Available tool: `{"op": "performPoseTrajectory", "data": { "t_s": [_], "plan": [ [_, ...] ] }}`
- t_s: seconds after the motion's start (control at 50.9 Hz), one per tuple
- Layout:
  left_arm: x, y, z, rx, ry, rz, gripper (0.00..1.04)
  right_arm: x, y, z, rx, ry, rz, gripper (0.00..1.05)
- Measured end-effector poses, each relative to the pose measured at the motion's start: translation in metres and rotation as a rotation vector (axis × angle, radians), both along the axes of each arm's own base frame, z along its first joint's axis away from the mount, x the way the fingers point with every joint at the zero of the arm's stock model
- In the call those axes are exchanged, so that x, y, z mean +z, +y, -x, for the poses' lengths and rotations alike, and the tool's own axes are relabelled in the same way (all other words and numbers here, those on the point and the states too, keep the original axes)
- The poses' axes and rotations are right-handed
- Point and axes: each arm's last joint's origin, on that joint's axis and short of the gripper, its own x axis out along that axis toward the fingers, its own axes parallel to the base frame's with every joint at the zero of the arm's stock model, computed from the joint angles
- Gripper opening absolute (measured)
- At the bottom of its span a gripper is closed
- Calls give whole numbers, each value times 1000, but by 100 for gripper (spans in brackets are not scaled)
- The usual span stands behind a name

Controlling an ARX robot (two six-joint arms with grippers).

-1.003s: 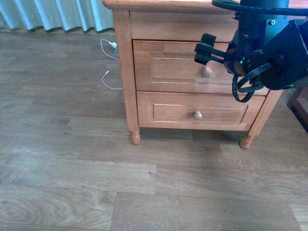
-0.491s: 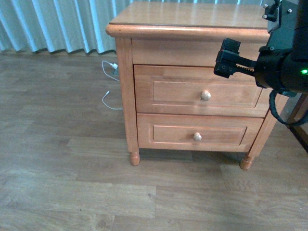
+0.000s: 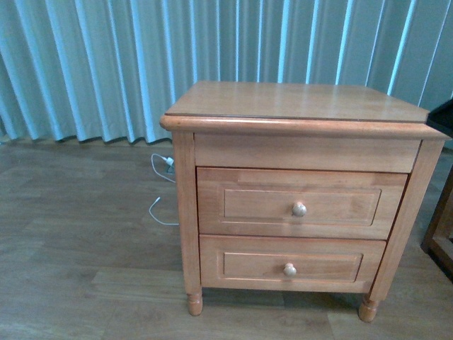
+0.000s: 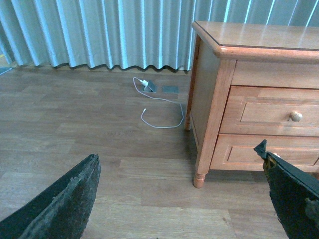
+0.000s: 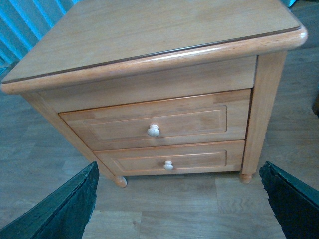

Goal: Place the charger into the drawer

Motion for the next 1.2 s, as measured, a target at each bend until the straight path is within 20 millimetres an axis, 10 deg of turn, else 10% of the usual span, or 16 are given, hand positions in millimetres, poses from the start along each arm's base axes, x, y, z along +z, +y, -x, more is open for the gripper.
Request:
{"op": "performPoseTrajectory", "data": {
  "t_s": [0.393, 0.845, 1.199],
  "plan": [
    [0, 0, 0, 0, 0, 0, 99, 1, -37, 120, -70, -48, 15, 97],
    [0, 0, 0, 0, 0, 0, 99, -1, -42, 127, -115, -79, 29, 96],
    [0, 0, 0, 0, -1, -1, 99, -38, -28, 135, -143, -274, 216, 33]
  ]
}}
